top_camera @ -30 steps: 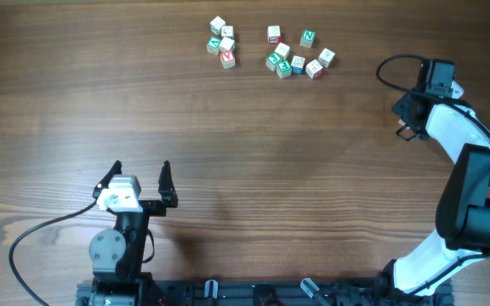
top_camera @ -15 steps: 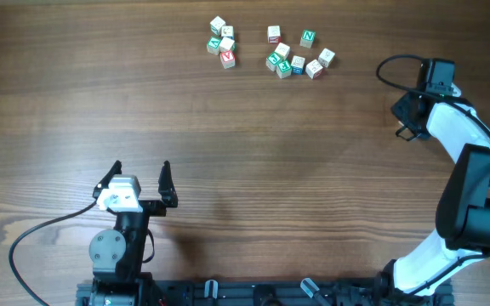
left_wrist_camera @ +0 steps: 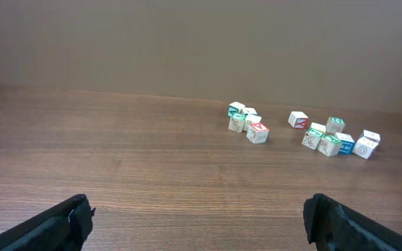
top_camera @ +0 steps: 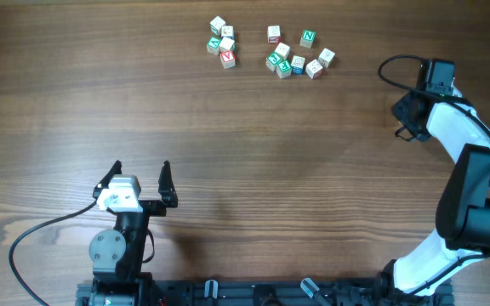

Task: Form a circle
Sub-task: 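Open the right gripper to release the red block, then move the right gripper back to the cluster and grasp a block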

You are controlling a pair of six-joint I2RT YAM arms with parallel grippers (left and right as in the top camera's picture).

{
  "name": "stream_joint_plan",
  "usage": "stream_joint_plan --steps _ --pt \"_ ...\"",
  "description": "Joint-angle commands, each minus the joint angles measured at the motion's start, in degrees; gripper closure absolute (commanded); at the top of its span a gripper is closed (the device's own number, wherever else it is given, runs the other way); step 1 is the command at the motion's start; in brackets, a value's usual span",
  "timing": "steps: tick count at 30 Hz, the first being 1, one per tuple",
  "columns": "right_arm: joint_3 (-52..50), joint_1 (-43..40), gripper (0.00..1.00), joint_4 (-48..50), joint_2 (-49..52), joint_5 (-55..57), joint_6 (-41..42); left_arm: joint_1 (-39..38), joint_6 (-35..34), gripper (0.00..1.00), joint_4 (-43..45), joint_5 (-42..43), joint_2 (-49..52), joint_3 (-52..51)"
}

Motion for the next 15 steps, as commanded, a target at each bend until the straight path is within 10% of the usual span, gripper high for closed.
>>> stream_joint_plan --steps 1,15 --pt "1.25 0.02 0.49 -0.07 0.02 0.33 0.81 -0.26 -0.37 0.0 -0.02 0.9 -0.48 -0.42" --pt "4.96 9.07 0.05 -1.29 -12.72 -7.85 -10.67 -0.26 -0.37 0.0 -0.02 0.9 -0.48 -0.42"
